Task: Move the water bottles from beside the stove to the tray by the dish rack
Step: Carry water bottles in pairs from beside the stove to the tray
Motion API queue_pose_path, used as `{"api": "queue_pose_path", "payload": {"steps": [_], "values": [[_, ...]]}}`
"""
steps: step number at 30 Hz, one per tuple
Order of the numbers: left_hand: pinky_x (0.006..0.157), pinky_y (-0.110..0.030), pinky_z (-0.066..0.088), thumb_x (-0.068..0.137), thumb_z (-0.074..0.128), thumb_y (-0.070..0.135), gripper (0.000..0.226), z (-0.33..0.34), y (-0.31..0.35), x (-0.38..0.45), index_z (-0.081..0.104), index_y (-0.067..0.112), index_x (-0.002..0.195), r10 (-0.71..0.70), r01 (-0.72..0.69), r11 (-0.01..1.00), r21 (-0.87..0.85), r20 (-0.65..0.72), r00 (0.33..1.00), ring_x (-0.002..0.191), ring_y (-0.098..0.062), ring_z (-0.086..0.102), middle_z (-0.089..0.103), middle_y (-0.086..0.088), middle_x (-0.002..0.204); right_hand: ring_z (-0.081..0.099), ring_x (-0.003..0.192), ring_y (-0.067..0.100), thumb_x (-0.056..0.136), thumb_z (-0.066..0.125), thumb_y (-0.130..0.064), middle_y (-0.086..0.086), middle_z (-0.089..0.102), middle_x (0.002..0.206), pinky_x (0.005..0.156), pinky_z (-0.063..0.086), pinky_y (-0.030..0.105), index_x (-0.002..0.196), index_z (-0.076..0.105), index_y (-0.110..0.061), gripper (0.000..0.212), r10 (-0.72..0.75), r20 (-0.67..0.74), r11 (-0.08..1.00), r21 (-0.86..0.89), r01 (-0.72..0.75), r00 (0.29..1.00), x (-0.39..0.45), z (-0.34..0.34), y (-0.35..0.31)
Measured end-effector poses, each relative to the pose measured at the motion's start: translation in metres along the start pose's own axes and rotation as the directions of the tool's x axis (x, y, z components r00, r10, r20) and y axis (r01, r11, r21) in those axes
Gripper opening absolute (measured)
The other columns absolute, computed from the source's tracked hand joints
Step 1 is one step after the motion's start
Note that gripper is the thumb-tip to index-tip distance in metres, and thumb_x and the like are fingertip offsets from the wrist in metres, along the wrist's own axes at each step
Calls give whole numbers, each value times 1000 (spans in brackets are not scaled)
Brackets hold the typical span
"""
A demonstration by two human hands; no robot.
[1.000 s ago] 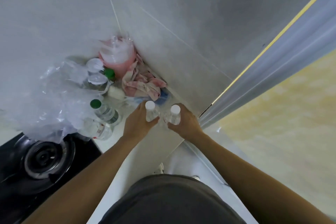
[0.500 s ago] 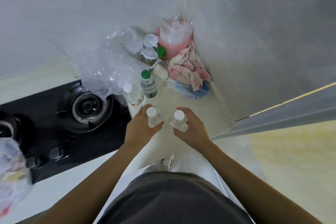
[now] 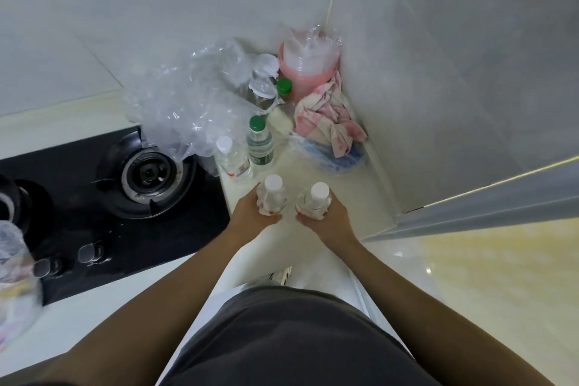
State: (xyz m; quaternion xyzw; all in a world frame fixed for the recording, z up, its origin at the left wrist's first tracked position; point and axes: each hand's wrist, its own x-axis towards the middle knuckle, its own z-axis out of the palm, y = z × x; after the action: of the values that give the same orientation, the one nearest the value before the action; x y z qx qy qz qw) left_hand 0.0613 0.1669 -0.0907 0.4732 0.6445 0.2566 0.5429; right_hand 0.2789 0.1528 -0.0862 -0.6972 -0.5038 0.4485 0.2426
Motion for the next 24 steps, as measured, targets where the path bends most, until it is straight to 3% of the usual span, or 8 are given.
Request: {"api": "queue_pose_path", "payload": {"steps": [3,5,7,10,12,15,20,24], "values": [[100,-46,59,63,97,17,61,2,1,0,66,43,109,-21,21,1000,10,-21,1000,110,-17,73,75,16,109,69,103,18,70,96,-39,-6,70,112,88,54,21,120,60,-20,65,46,4,999,18,-46,999,4,-13,2],[97,-46,60,57,98,32,59,6,1,-3,70,39,109,-33,32,999,-8,-37,999,109,-18,74,78,10,108,71,106,19,61,91,-55,-3,72,115,96,59,42,123,59,-21,78,47,12,998,45,-47,999,4,-26,4],[98,-43,59,58,97,38,63,10,9,-12,71,31,115,-17,16,1000,-20,-45,999,106,-13,75,79,6,111,71,109,17,56,86,-61,-2,72,119,99,59,47,127,58,-23,85,14,27,994,104,-17,1000,3,-40,6],[98,-40,60,75,94,12,49,17,28,-34,72,23,118,12,-18,996,-91,-62,998,104,-12,76,80,0,112,71,112,17,62,89,-51,-1,72,123,99,60,45,131,58,-23,80,-45,18,983,181,41,999,-9,-62,-5],[94,-36,60,80,89,6,47,21,41,-50,71,19,122,33,-42,989,-144,-66,997,107,-19,76,80,-3,114,73,109,23,71,93,-37,3,73,119,93,62,43,127,61,-20,67,-73,17,968,243,67,997,-19,-78,-14],[78,-23,61,83,86,4,44,32,63,-84,70,14,123,58,-86,971,-225,-129,990,100,-19,78,81,-4,107,75,98,11,87,84,-8,2,75,112,78,62,27,119,62,-22,41,-143,78,910,402,100,987,-41,-98,-27],[67,-30,60,89,81,10,25,48,93,-152,71,18,110,76,-179,928,-327,-305,949,79,-21,74,78,-5,87,73,115,17,87,84,-32,-2,76,124,101,57,39,133,62,-26,51,-221,168,840,533,100,961,-82,-106,-49],[67,-25,58,89,81,13,28,41,102,-205,68,21,113,104,-277,891,-359,-433,896,80,-18,73,78,-6,92,73,105,1,97,74,-27,-11,77,117,83,54,13,127,63,-30,33,-308,230,814,566,130,923,-125,-105,-88]]}}
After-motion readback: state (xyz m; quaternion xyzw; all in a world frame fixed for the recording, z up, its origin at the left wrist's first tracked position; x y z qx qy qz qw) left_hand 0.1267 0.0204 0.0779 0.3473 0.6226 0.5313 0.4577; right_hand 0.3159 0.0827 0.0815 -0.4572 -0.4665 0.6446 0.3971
